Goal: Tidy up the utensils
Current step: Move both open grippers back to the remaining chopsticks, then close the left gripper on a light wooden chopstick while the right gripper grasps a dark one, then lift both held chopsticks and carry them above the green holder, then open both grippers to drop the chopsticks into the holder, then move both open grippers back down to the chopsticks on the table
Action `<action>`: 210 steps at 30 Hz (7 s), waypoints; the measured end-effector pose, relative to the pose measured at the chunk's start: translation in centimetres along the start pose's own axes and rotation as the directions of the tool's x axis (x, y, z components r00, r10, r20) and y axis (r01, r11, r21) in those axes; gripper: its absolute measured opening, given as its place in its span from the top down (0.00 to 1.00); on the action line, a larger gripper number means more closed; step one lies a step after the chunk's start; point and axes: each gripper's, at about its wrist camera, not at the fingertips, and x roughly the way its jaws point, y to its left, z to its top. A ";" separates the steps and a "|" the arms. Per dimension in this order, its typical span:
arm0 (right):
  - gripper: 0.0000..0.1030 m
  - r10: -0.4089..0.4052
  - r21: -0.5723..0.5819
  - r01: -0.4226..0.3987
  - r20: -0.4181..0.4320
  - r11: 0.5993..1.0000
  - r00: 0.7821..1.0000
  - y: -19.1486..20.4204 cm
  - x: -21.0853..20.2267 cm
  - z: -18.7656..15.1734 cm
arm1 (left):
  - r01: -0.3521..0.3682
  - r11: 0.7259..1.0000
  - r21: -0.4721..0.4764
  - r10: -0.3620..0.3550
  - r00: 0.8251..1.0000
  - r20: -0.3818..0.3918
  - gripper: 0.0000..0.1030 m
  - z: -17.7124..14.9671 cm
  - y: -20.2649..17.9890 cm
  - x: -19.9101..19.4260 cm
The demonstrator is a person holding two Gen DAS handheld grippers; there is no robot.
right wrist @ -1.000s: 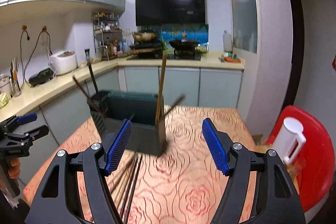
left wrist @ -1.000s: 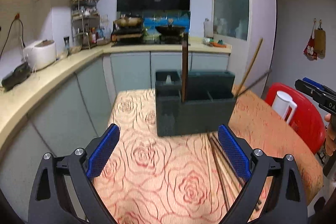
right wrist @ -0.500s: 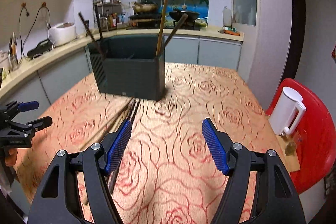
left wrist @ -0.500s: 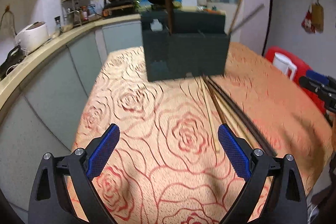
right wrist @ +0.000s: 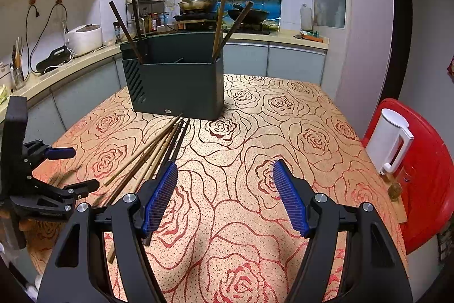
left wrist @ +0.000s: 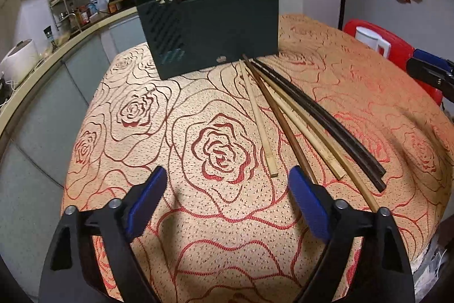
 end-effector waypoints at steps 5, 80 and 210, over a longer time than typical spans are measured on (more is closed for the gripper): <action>0.34 -0.002 0.008 0.002 -0.019 1.000 1.000 -0.2 0.6 -0.4 | 0.019 1.000 0.017 -0.018 0.999 -0.037 0.33 0.3 -0.5 1.2; 0.92 0.122 -0.004 -0.123 -0.142 0.992 0.982 1.7 1.8 -2.9 | 0.036 0.998 -0.048 -0.032 0.997 0.075 0.94 1.0 1.0 -2.8; 0.49 0.058 0.035 -0.058 0.024 0.998 0.998 -0.5 1.5 5.6 | -0.031 0.984 -0.178 0.061 0.984 0.164 0.24 4.9 3.6 -5.6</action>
